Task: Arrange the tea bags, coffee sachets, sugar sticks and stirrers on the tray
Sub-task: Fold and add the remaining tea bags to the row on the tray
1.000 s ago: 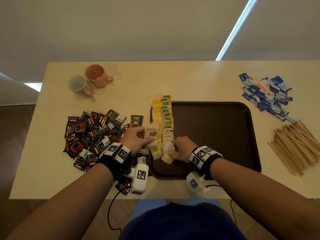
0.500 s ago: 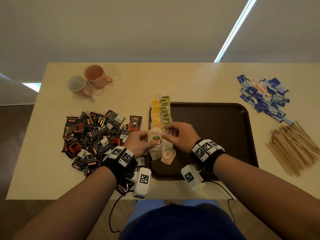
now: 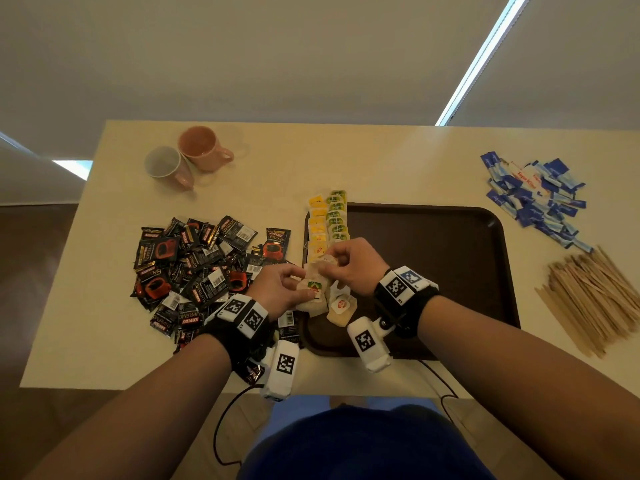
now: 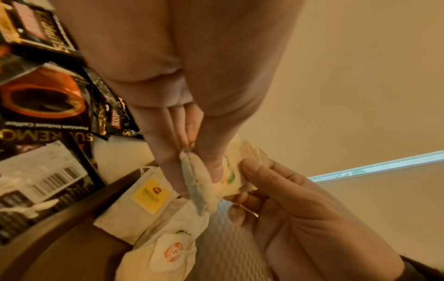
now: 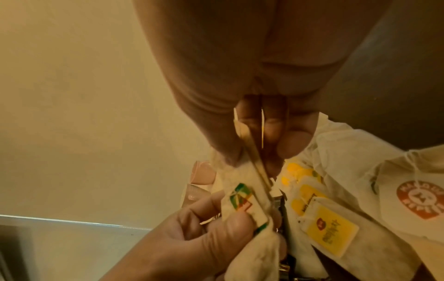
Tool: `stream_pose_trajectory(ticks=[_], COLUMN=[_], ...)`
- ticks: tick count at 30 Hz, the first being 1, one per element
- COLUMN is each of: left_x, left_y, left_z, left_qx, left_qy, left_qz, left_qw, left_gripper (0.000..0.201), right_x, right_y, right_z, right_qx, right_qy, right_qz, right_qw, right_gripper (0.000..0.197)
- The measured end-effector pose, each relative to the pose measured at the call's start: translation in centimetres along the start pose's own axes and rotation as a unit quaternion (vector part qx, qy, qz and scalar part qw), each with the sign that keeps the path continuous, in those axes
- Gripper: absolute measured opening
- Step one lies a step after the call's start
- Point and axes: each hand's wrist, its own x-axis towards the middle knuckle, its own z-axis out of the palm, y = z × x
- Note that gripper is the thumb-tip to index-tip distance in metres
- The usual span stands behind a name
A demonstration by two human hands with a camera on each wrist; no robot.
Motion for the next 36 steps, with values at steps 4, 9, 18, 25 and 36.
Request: stream_pose_trajectory(ticks=[4,9,18,25,36], left_x=[-0.5,-1.2,-1.1,-0.8,-0.1], left_y=[-0.9,-0.9,-0.6,-0.4,1.0], left_z=[-0.8,-1.7,-1.6,-0.9,2.2], left_qx=[0.045,0.062,0.062,0.062,0.035], left_qy=[0.006,0.022,0.051,0.034,-0.023], left_qz=[-0.003,0.012,0.039,0.044,0.012], left_qw=[0.999,0.998,0.996,0.997,0.999], left_gripper=[0.027,0.021,0.018,0.018,0.017], right_x=[0.2,-1.1,-0.7,-1.2,-3.4], right_y=[0.7,0.5,1.0,1.1,3.0], right_z=[0.1,2.2,4.9,1.6,0.0], right_qx=[-0.059,-0.204,-0.347,-0.208,-0.017], right_qy=[0.016,-0.073,-0.076,0.005,-0.046], right_qz=[0.019,0.011,-0.004,-0.009,0.027], right_qw=[0.998,0.976,0.935,0.978,0.998], right_gripper=[0.010,0.014,0.026,0.021,0.008])
